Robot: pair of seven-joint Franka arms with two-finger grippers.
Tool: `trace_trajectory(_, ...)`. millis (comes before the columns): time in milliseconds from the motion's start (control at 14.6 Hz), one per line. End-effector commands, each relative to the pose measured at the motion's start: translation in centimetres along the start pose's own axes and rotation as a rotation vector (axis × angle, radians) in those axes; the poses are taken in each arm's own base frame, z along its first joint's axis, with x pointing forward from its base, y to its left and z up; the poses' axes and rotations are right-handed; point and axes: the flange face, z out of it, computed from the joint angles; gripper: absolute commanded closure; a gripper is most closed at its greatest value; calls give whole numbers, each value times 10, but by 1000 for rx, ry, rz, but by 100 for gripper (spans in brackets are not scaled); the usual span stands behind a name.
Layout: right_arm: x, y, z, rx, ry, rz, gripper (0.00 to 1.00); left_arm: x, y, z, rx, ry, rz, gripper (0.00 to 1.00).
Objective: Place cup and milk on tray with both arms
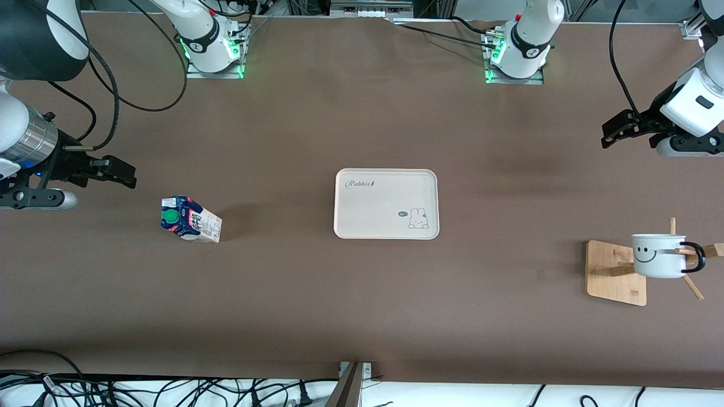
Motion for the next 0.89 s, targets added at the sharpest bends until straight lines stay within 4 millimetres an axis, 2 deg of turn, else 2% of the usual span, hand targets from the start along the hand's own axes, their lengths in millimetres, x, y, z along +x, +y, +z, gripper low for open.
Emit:
trace_trajectory(0,-11,10,-5,-3,1,27,0,-9,1,-9,-16,12,-14,0)
trace_trajectory(206,-11,33,-6,9,13,63,0,-7,0,-12,-18,11,-21,0)
trace_trajectory(481,-21,36,-17,1,31,78,0,-4,0,-9,-19,9,-20,0)
trace_trajectory(618,-23,46,-19,-1,34,91,0,-3,-2,-9,-20,9,-23,0)
trace_trajectory(824,-27,51,-30,-3,36,98,0,3,-9,-1,-25,-3,-23,0)
